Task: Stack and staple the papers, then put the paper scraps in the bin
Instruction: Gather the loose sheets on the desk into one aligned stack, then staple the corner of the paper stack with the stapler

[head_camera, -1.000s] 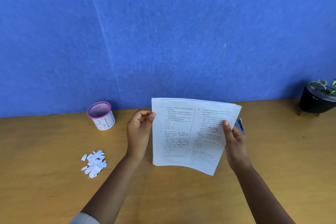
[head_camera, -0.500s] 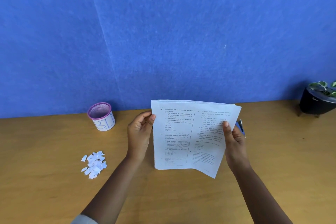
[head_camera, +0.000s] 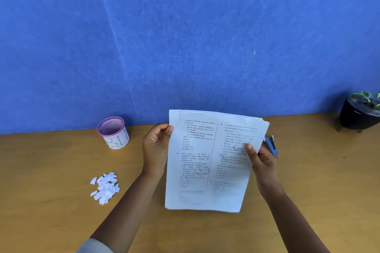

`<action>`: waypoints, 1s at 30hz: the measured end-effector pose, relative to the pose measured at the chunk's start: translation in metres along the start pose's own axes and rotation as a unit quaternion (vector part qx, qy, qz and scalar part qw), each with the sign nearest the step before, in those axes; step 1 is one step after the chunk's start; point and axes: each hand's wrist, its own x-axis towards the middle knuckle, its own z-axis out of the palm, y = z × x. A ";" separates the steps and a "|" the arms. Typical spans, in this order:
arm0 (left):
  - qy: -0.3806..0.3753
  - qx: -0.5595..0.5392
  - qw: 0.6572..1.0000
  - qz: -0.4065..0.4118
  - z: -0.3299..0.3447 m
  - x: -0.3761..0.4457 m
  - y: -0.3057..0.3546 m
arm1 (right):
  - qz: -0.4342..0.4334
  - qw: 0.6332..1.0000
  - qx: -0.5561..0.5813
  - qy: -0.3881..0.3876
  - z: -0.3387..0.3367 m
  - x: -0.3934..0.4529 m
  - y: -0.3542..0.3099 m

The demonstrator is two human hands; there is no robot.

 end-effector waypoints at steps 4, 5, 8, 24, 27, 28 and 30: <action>0.021 -0.013 0.999 -0.030 0.002 0.001 -0.005 | 0.022 0.999 -0.026 -0.008 -0.009 0.012 0.006; 0.020 -0.012 0.999 -0.032 0.001 0.001 -0.006 | 0.030 0.999 -0.044 -0.001 -0.012 0.016 0.009; 0.019 -0.007 0.999 -0.041 0.001 0.001 -0.012 | 0.047 0.992 -0.091 0.072 -0.028 0.034 0.024; 0.046 0.003 0.993 -0.104 0.007 0.004 -0.029 | 0.251 0.728 -0.638 0.032 -0.105 0.095 0.088; 0.052 0.005 0.993 -0.105 0.008 0.005 -0.032 | 0.250 0.728 -0.638 0.012 -0.108 0.097 0.091; 0.054 0.006 0.993 -0.106 0.009 0.005 -0.033 | 0.244 0.729 -0.639 0.011 -0.110 0.096 0.092; 0.062 0.005 0.992 -0.107 0.009 0.004 -0.034 | 0.215 0.725 -0.653 0.022 -0.113 0.093 0.095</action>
